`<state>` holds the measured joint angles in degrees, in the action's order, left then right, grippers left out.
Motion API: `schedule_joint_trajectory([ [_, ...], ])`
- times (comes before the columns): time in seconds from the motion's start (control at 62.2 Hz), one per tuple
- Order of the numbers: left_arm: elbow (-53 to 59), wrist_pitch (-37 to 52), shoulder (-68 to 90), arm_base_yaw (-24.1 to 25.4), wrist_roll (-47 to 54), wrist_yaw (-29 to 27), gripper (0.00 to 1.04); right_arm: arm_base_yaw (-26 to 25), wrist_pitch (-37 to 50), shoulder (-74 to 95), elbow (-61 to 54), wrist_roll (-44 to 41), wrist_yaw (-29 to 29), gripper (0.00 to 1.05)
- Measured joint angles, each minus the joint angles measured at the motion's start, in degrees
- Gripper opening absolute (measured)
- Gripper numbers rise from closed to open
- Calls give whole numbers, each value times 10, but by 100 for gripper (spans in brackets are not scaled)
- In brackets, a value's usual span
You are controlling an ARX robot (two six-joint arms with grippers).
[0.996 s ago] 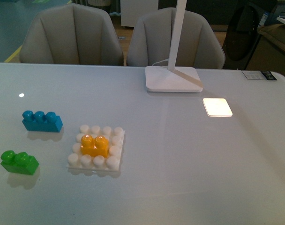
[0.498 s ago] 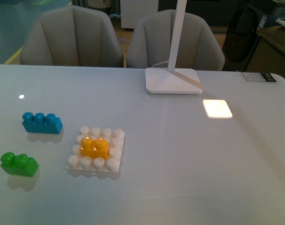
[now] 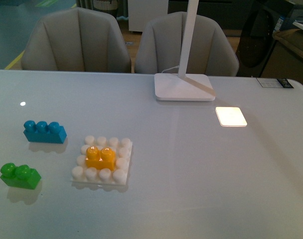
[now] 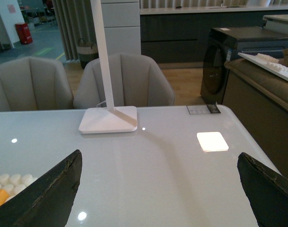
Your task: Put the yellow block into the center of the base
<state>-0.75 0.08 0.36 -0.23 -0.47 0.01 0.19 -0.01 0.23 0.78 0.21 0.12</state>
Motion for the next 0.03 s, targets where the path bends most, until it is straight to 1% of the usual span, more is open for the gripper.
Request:
schedule_joint_trajectory([
  [0.032, 0, 0, 0, 0, 0, 0, 97, 0, 0, 0, 0, 0, 0, 96],
])
